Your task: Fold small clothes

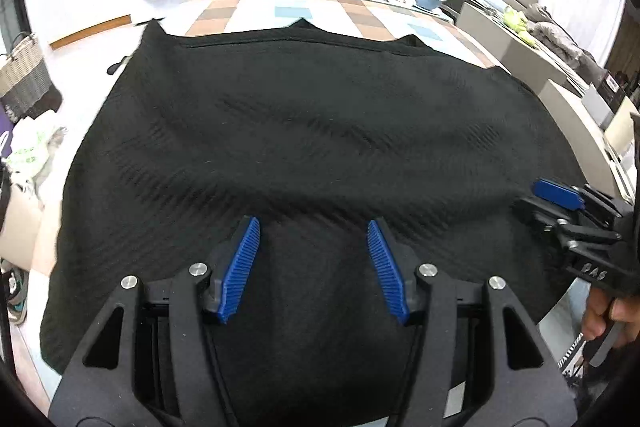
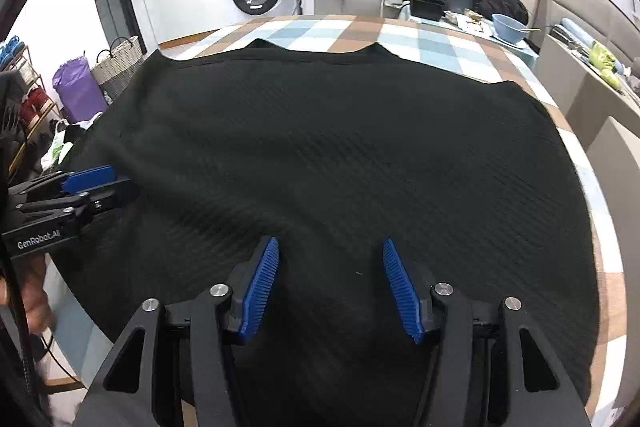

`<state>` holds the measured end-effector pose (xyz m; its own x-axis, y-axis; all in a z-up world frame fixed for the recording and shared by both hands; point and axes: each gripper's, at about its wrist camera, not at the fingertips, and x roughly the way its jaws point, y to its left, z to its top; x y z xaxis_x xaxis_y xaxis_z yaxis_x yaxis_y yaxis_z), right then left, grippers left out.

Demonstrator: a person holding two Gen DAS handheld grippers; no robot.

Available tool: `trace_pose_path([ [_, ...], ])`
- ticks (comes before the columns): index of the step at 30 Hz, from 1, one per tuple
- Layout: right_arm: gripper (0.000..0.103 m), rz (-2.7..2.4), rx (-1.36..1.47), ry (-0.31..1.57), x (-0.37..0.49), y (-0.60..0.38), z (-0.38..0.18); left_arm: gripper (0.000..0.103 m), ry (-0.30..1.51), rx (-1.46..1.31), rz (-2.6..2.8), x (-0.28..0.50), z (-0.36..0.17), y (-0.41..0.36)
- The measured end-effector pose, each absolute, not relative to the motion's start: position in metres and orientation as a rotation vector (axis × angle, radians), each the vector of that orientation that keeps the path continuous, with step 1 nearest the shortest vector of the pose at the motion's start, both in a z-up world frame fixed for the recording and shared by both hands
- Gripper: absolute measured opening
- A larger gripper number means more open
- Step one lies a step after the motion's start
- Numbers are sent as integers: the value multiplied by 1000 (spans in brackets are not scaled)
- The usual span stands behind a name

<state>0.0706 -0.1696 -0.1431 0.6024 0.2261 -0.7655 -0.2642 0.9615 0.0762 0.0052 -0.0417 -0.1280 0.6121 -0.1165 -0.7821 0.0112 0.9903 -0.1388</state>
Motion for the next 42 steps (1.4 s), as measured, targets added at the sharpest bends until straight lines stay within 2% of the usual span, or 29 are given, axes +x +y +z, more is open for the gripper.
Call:
trace_pose_path([
  [6,62,296,39,887,63,-191,-141,54,908,-123,-90,20,-128,-43],
  [13,64,302,39,891,62,-190,-143,56,910,-82,-47,33,-133,-37],
  [22,64,286,126,888,68,-204,-141,56,890,-239,112,17,-131,42],
  [33,66,307,106,887,65,-196,-140,56,872,-136,142,-43,-126,41],
  [42,66,383,107,872,62,-181,-136,56,827,-509,169,-101,-127,83],
])
